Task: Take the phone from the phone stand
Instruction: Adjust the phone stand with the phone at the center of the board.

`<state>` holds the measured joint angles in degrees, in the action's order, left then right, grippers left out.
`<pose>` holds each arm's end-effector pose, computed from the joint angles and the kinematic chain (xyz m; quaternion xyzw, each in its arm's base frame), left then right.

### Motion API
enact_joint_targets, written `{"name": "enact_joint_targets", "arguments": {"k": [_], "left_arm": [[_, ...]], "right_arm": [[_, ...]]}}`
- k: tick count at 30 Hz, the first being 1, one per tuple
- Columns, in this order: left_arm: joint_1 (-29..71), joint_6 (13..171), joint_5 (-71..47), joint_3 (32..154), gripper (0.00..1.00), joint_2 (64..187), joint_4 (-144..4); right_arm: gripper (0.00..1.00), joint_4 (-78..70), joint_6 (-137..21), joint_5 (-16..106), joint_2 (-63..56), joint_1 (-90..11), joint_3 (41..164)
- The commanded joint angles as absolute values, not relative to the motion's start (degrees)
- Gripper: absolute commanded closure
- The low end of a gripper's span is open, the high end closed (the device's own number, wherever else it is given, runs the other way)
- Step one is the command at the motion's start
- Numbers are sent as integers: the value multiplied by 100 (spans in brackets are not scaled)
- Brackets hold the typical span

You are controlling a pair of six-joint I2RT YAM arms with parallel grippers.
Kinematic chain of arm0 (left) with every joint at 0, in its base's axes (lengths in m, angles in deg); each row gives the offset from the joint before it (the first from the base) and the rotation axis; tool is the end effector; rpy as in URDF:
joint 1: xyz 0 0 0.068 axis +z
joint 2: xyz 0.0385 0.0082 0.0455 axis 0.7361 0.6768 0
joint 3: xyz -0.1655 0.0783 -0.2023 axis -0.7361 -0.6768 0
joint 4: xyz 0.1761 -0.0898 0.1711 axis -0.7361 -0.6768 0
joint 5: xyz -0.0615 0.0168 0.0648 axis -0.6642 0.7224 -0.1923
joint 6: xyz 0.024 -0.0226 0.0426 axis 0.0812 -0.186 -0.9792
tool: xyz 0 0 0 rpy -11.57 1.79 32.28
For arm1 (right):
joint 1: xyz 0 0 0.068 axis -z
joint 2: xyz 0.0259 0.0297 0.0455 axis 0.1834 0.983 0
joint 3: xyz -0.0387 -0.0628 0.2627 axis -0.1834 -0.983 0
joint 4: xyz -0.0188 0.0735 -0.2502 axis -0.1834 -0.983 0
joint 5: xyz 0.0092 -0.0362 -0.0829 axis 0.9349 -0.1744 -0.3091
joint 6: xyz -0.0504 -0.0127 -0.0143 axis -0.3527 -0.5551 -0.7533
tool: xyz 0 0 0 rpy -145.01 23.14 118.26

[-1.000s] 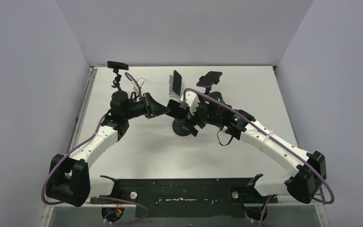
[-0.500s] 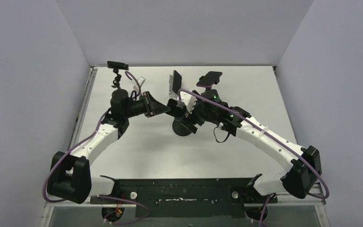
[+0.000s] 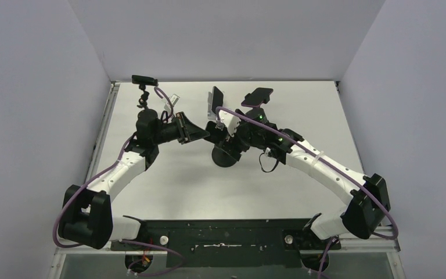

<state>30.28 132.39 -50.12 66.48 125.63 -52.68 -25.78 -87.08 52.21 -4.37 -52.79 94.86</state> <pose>0.2726 -0.1109 0.2796 0.0261 0.7508 -0.5826 0.3103 0.2272 0.2183 0.3205 -0.5190 0.7108 0.1904 0.4350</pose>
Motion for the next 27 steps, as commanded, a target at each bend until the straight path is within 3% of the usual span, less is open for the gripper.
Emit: {"name": "enact_joint_targets", "arguments": {"k": [1,6,13,17,23,24,27], "left_arm": [[3044,13258,-5256,6947,100,12578,-4953],[3044,13299,-5269,6917,100,12561,-4895],[3035,13404,-5274,6885,97,12543,-4789],[3044,13458,-5258,6869,79,12505,-4735],[3070,13563,-4975,6822,49,12323,-4744],[3075,13609,-4843,6786,28,12257,-4723],[3117,13608,-4448,6691,13,11962,-4731]], "right_arm": [[11,-2287,-8785,5079,-338,-5194,9699],[15,-2211,-8763,5056,-239,-5138,9689],[29,-2044,-8720,4976,-245,-5126,9605],[36,-2018,-8652,4968,-319,-5143,9575],[37,-2135,-8391,4932,-431,-5297,9563],[37,-2157,-8351,4911,-454,-5345,9532],[37,-2165,-8221,4842,-538,-5397,9452]]}}
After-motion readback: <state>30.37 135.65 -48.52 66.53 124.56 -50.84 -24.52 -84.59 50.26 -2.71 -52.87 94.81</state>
